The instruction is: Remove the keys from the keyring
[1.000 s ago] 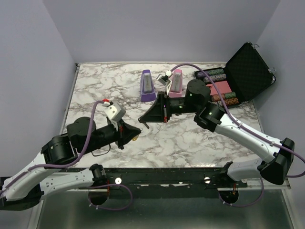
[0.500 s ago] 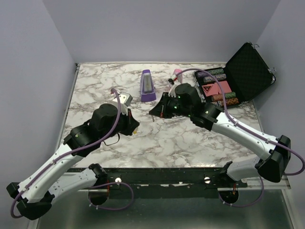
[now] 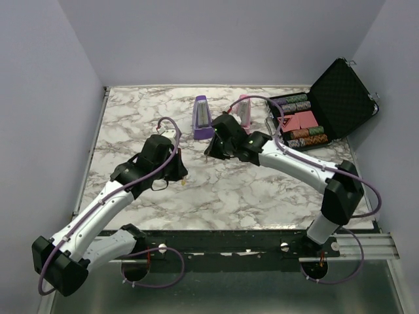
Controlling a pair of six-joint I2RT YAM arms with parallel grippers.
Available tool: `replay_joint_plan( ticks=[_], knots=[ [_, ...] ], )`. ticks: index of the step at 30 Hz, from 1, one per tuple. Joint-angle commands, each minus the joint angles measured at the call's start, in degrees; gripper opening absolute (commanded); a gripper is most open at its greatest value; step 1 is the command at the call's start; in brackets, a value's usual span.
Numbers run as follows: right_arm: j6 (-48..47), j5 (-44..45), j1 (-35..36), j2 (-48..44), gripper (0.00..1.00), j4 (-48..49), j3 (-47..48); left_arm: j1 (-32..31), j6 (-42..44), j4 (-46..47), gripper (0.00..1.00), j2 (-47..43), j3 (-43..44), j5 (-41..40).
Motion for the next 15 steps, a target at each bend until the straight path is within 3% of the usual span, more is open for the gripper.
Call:
replay_joint_plan(
  ticks=[1,9,15],
  knots=[
    [0.1,0.0,0.0,7.2,0.01,2.7,2.7,2.6,0.3,3.1,0.00,1.8,-1.3,3.1],
    [-2.3,0.4,-0.8,12.0,0.01,5.4,3.9,7.6,3.3,4.5,0.00,4.4,-4.0,5.7],
    [-2.5,-0.9,-1.3,16.7,0.01,2.1,7.8,9.4,3.9,4.2,0.00,6.3,-4.3,5.7]
  ],
)
